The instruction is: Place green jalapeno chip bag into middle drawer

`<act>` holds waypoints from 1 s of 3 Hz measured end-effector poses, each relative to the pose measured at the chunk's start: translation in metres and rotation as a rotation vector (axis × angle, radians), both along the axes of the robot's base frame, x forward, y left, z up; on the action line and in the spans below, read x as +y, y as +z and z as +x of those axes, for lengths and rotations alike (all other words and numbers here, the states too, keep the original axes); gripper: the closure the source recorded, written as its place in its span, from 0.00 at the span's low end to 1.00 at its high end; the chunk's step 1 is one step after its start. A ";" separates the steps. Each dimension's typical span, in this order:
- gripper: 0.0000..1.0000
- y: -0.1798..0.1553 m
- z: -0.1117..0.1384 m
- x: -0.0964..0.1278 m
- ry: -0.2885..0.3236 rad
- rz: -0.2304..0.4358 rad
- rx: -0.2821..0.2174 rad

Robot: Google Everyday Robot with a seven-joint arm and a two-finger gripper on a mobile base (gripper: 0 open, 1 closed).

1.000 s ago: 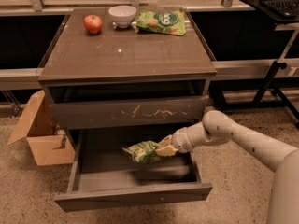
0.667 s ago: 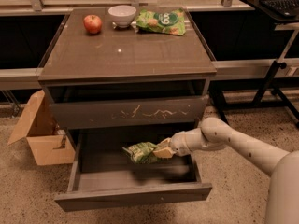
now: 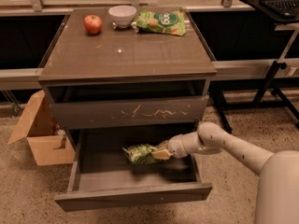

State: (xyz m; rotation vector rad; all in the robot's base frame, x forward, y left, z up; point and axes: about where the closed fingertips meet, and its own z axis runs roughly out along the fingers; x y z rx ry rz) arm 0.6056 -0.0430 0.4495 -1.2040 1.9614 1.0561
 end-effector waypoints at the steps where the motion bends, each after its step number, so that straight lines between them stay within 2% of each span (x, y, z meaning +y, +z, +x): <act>1: 0.11 0.002 0.006 -0.003 -0.012 0.025 -0.003; 2: 0.00 0.018 0.005 -0.016 -0.012 0.051 -0.019; 3: 0.00 0.047 -0.008 -0.050 -0.025 0.080 0.005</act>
Offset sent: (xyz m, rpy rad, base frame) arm 0.0062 -0.0378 0.0408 0.0803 -0.0420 -0.0202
